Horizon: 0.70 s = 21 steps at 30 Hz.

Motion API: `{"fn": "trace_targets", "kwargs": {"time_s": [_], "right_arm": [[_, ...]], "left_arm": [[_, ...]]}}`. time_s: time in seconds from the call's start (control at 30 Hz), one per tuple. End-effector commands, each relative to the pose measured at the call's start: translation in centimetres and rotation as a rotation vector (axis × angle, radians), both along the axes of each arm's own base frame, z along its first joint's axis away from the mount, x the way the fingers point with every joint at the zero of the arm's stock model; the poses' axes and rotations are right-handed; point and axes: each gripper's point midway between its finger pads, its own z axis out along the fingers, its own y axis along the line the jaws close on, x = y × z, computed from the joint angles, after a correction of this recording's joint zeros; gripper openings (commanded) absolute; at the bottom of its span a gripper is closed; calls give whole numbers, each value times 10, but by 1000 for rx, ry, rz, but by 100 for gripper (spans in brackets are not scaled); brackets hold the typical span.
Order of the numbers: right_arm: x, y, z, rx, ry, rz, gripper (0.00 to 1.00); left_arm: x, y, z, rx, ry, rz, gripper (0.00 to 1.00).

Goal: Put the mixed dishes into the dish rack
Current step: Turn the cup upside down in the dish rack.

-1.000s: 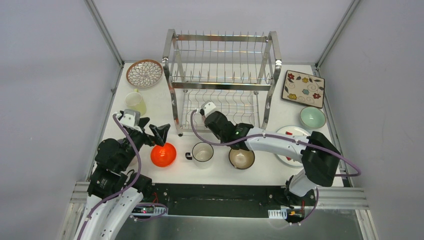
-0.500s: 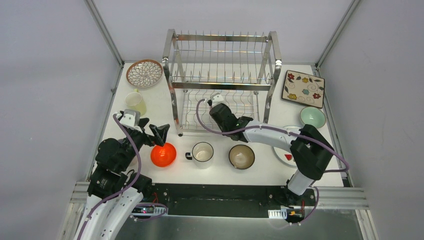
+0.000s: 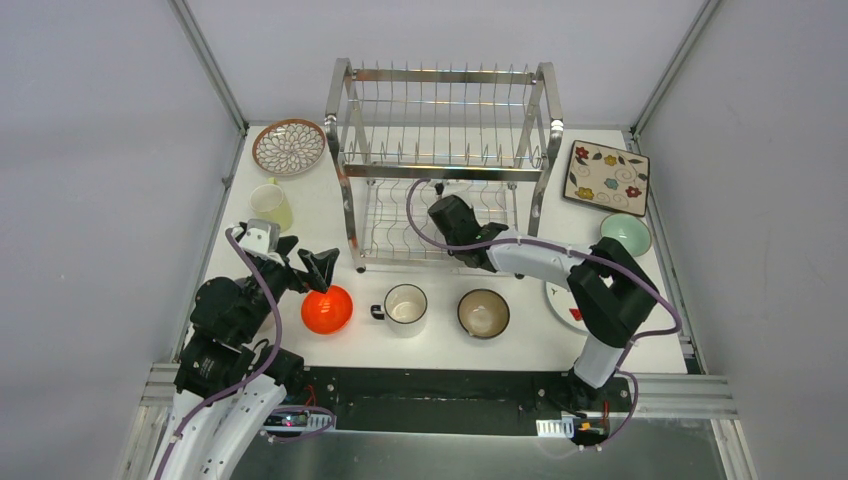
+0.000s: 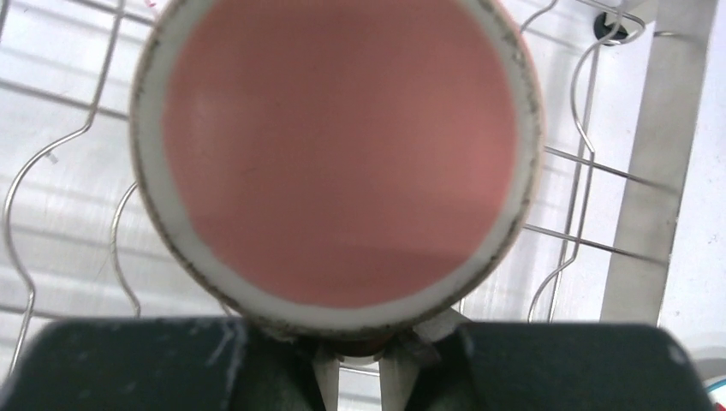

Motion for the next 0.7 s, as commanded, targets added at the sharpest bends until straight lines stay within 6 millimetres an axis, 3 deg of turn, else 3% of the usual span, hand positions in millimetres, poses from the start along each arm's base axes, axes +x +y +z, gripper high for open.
{"fn": "trace_targets", "kwargs": {"time_s": [0.0, 0.17, 0.37, 0.53, 0.67], "right_arm": [[28, 8, 39, 137, -128, -108, 12], [25, 3, 37, 129, -116, -124, 29], [16, -1, 36, 133, -83, -126, 40], [14, -3, 30, 126, -65, -122, 38], [17, -4, 26, 112, -64, -128, 26]], "left_arm": [[-2, 5, 14, -4, -47, 20, 98], [-2, 5, 14, -4, -47, 19, 98], [-2, 5, 13, -3, -44, 19, 98], [-2, 4, 13, -5, -42, 17, 98], [-2, 4, 13, -6, -43, 17, 98]]}}
